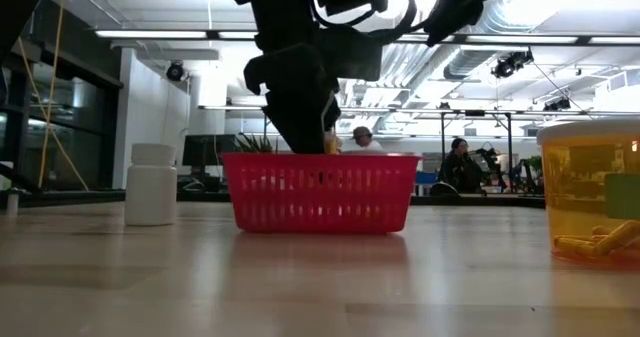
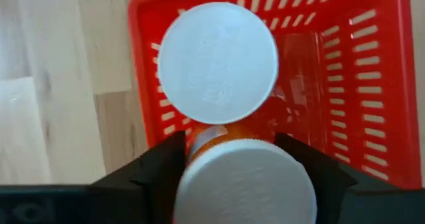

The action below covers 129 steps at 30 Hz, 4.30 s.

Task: Pick and place pill bottles into a basket
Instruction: Put the orange pill bottle into the red bin, then put the white pill bottle into the red bin

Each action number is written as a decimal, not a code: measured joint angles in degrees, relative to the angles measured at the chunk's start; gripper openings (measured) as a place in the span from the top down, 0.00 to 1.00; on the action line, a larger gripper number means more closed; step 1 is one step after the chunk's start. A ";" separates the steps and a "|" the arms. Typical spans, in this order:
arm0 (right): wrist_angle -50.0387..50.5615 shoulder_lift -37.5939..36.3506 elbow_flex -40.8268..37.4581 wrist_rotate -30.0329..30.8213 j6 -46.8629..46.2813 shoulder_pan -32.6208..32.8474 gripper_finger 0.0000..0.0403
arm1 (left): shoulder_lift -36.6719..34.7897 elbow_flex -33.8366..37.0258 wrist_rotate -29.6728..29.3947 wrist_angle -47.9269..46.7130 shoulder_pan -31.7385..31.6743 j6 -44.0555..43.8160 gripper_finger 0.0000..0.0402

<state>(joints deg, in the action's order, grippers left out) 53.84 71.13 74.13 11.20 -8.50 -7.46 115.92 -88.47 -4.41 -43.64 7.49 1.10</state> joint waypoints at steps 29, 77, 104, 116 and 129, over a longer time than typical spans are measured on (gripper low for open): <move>0.37 0.03 0.00 1.95 -0.13 -0.04 0.32 | 0.02 -5.48 -4.99 -7.20 -0.03 3.64 0.06; 2.16 0.15 0.00 -5.54 -1.76 -0.06 0.32 | -38.62 9.20 2.58 -25.61 -6.36 -11.93 0.02; 4.43 0.68 0.00 -8.05 -12.84 1.80 0.32 | -58.95 41.60 8.60 -13.66 -6.36 -20.08 0.02; 4.09 6.34 0.00 -8.11 -13.32 3.13 0.32 | -58.81 42.79 17.98 -6.28 -6.36 -17.58 0.02; 3.29 6.54 0.00 -5.57 -11.01 2.97 0.32 | -57.22 51.61 17.38 8.65 -6.34 -17.86 0.02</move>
<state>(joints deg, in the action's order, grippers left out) 57.14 77.67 74.13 5.64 -19.50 -4.49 58.69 -36.86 12.97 -34.99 1.15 -16.76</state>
